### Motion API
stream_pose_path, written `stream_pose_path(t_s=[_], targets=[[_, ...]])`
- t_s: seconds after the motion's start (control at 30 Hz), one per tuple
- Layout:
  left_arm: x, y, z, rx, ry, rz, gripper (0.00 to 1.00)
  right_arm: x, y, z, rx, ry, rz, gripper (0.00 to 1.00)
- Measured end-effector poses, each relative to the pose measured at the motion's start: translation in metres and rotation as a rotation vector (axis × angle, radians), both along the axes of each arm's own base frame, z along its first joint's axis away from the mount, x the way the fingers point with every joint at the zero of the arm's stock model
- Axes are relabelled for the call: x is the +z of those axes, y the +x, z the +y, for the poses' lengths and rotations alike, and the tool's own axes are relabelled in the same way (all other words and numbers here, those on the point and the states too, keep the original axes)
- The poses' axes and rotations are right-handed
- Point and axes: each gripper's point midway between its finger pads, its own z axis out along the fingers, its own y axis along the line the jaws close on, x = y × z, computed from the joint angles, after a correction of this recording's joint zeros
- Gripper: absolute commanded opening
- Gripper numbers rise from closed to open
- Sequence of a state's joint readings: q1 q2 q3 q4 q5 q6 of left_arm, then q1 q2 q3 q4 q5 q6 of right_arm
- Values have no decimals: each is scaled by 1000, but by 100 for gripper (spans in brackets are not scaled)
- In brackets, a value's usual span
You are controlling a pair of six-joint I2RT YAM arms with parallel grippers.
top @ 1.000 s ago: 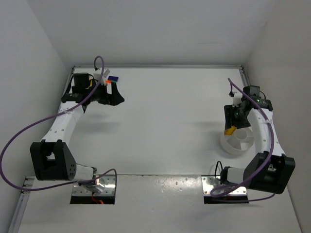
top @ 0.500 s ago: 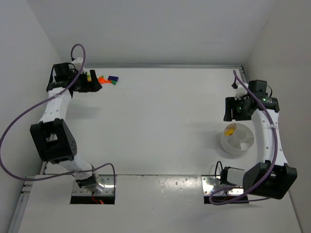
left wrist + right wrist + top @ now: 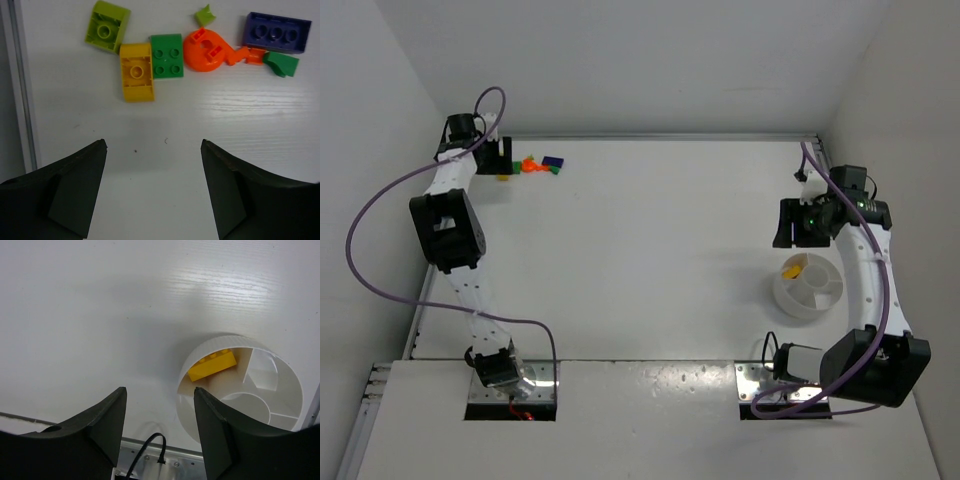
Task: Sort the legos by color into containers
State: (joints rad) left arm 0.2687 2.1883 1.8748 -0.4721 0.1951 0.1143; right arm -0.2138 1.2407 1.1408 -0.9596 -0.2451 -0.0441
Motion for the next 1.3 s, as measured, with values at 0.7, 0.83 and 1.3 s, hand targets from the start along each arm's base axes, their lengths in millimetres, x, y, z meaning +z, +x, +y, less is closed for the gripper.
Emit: stream_pose_path(t_s=[0.7, 0.83, 1.3], targets=[[-83, -6, 20, 65, 71, 193, 67, -1, 2, 0, 1, 2, -2, 56], [-82, 1, 24, 82, 86, 184, 60, -2, 3, 0, 0, 3, -2, 56], [-81, 35, 19, 93, 96, 129, 66, -10, 3, 0, -2, 10, 27, 56]])
